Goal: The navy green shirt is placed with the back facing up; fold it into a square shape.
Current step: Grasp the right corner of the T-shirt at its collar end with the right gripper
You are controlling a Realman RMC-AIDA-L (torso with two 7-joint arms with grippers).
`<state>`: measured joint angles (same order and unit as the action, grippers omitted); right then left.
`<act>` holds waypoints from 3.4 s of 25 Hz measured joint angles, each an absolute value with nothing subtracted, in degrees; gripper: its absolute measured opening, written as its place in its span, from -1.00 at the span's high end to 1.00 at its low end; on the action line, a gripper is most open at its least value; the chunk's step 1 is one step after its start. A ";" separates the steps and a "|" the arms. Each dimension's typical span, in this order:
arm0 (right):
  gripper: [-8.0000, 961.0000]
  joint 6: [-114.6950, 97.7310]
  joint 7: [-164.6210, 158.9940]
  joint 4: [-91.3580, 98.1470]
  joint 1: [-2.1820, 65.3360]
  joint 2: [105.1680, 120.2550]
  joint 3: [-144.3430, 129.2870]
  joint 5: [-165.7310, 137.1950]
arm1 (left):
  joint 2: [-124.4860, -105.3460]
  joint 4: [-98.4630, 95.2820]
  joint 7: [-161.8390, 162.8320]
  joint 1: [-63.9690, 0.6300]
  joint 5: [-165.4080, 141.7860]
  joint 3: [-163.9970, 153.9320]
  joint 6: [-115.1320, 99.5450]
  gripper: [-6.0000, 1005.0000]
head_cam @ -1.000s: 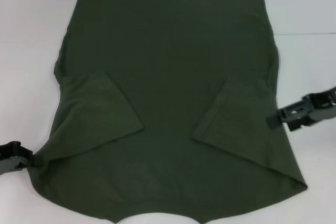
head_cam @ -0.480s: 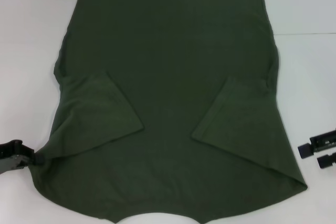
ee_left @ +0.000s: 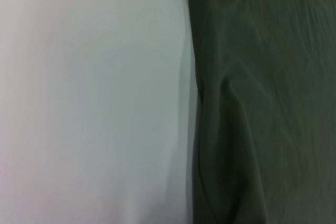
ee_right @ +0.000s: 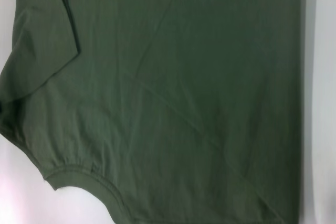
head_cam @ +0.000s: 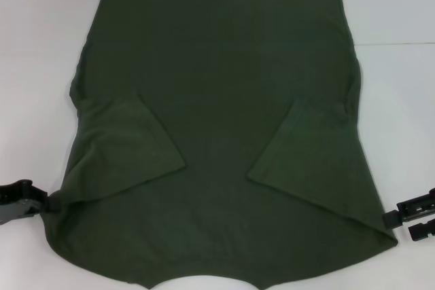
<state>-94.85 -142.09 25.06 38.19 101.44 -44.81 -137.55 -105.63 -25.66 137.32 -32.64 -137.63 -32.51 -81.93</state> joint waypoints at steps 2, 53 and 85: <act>-0.90 -94.75 -141.66 24.99 38.16 101.55 -44.85 -137.57 | -105.63 -25.66 137.31 -32.75 -137.63 -32.51 -81.84 0.98; -0.89 -89.41 -138.42 23.55 38.28 104.40 -44.60 -138.78 | -105.64 -25.69 137.28 -33.24 -137.54 -31.90 -81.86 0.98; -0.89 -89.02 -138.34 23.55 40.40 106.18 -44.95 -138.88 | -105.37 -25.84 137.35 -34.56 -137.54 -31.73 -81.58 0.98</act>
